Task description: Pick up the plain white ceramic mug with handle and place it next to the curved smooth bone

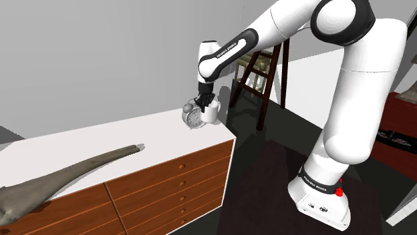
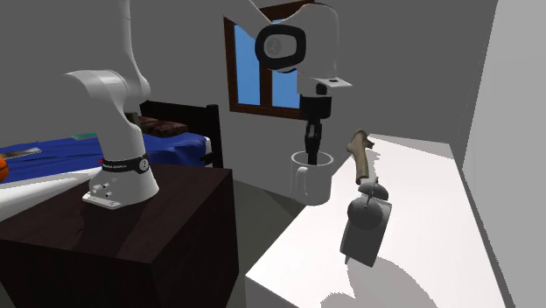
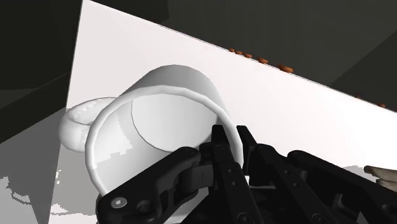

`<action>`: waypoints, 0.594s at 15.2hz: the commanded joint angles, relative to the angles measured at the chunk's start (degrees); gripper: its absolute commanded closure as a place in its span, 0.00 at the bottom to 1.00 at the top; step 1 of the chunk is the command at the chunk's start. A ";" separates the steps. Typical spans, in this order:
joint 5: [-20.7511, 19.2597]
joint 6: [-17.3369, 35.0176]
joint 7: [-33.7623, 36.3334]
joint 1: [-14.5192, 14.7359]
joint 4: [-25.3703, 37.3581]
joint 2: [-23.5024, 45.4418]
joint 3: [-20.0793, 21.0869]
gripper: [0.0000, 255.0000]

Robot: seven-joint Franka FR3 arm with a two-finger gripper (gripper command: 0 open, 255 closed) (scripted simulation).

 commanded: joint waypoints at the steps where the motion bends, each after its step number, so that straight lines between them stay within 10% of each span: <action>1: -0.05 -1.68 0.05 0.02 0.89 -0.78 0.00 1.00; 9: -0.21 -6.84 0.15 0.06 3.15 -3.69 -0.04 1.00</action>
